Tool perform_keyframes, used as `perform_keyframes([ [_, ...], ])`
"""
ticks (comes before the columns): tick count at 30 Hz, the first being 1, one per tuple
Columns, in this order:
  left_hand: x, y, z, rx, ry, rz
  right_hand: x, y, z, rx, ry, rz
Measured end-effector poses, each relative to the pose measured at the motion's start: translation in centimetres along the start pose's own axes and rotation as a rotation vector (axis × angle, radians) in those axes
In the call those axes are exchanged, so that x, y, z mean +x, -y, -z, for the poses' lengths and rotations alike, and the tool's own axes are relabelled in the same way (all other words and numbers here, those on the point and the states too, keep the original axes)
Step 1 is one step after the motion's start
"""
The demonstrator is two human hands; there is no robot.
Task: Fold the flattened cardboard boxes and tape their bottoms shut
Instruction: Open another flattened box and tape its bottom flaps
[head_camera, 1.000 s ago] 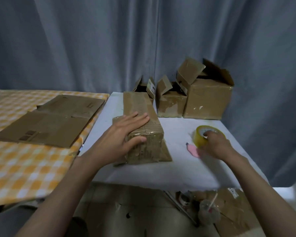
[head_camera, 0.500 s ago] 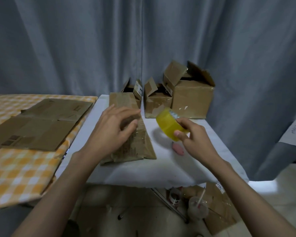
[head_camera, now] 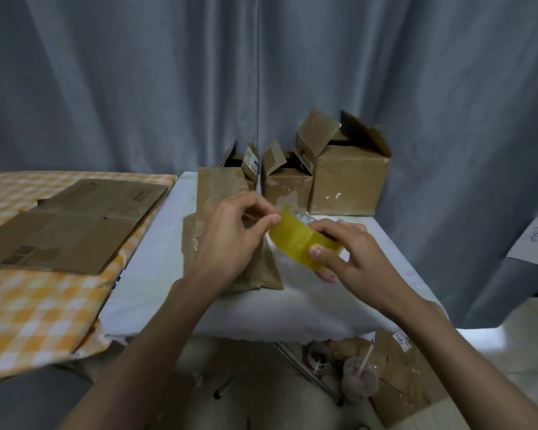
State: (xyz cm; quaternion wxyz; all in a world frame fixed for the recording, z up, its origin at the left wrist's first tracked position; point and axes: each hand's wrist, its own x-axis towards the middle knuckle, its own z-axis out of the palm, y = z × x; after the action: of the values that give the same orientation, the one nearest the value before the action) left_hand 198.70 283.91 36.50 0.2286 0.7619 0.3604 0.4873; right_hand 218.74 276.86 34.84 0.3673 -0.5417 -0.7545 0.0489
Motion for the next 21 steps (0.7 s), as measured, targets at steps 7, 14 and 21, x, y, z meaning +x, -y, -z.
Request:
perform_keyframes([
  [7,-0.3,-0.3,-0.2,-0.159,0.079,0.165,0.5,2.1,2.0,0.429,-0.041,-0.192],
  [14,-0.2,-1.0,0.6,-0.327,0.177,0.352,0.9,2.2,1.8,0.617,-0.034,-0.289],
  [21,0.4,-0.5,4.9,-0.399,0.093,0.389,2.1,1.0,2.0,0.618,-0.040,-0.380],
])
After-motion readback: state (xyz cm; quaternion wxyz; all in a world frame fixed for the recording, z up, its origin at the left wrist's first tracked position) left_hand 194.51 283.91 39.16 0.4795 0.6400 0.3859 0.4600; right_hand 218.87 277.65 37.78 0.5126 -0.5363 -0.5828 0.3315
